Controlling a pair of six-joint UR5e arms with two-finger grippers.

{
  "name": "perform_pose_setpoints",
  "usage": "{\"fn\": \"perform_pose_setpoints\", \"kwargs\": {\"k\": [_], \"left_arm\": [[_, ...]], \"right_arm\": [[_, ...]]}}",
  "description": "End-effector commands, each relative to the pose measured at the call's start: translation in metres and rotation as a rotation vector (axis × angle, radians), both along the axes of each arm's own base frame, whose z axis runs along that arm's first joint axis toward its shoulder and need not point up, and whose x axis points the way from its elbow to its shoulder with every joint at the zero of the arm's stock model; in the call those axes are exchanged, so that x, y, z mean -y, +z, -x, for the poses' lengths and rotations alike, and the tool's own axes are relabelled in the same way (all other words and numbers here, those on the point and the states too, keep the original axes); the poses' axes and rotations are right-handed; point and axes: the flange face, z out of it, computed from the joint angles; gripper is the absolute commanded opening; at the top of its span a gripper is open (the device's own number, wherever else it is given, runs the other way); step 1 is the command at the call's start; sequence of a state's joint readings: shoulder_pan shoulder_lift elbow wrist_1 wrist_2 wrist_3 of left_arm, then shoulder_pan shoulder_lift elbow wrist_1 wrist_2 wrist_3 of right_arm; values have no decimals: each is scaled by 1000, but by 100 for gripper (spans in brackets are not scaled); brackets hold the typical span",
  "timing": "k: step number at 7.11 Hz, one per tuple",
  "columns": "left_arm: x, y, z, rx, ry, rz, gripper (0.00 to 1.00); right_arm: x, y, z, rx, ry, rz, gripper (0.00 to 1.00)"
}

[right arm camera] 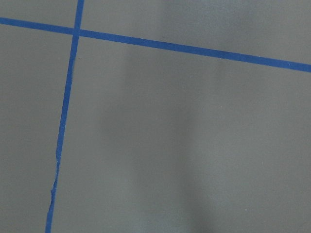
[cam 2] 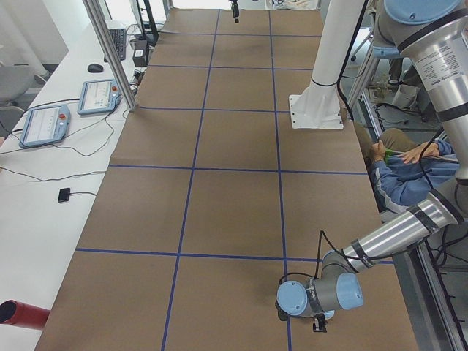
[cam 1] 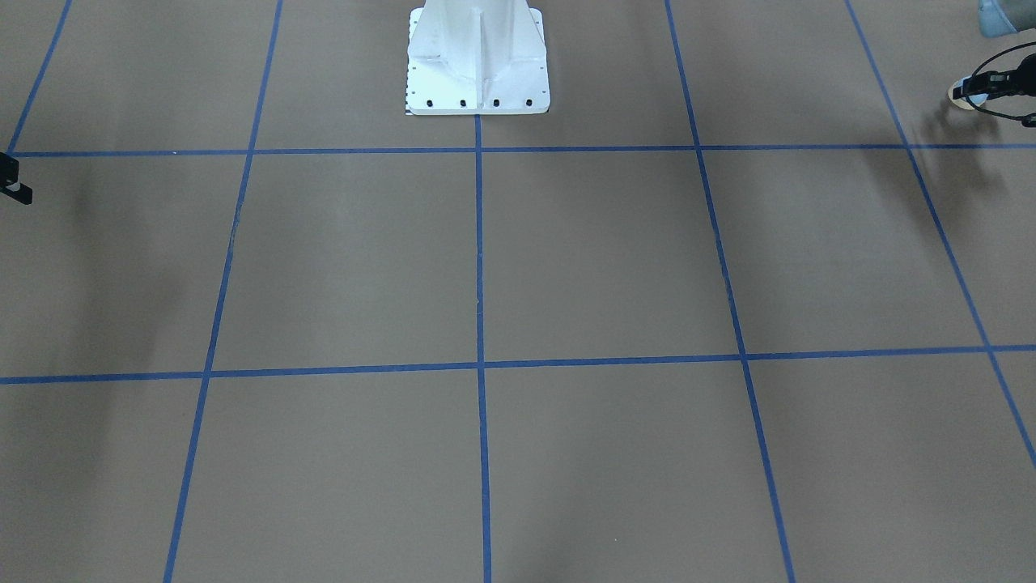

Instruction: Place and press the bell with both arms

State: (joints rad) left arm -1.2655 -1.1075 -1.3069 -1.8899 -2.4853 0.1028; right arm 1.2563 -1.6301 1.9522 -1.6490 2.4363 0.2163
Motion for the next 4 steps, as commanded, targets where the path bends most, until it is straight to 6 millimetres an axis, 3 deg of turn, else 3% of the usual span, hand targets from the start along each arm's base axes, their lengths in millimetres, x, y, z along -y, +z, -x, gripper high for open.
{"fn": "perform_pose_setpoints", "kwargs": {"k": [1, 3, 4], "left_arm": [[0, 0, 0, -2, 0, 1, 30], [1, -4, -4, -45, -13, 5, 19], [3, -7, -5, -56, -15, -17, 18]], "right_arm": [[0, -1, 0, 2, 0, -1, 100], [-6, -4, -1, 10, -2, -2, 100], [-7, -5, -2, 11, -3, -3, 100]]}}
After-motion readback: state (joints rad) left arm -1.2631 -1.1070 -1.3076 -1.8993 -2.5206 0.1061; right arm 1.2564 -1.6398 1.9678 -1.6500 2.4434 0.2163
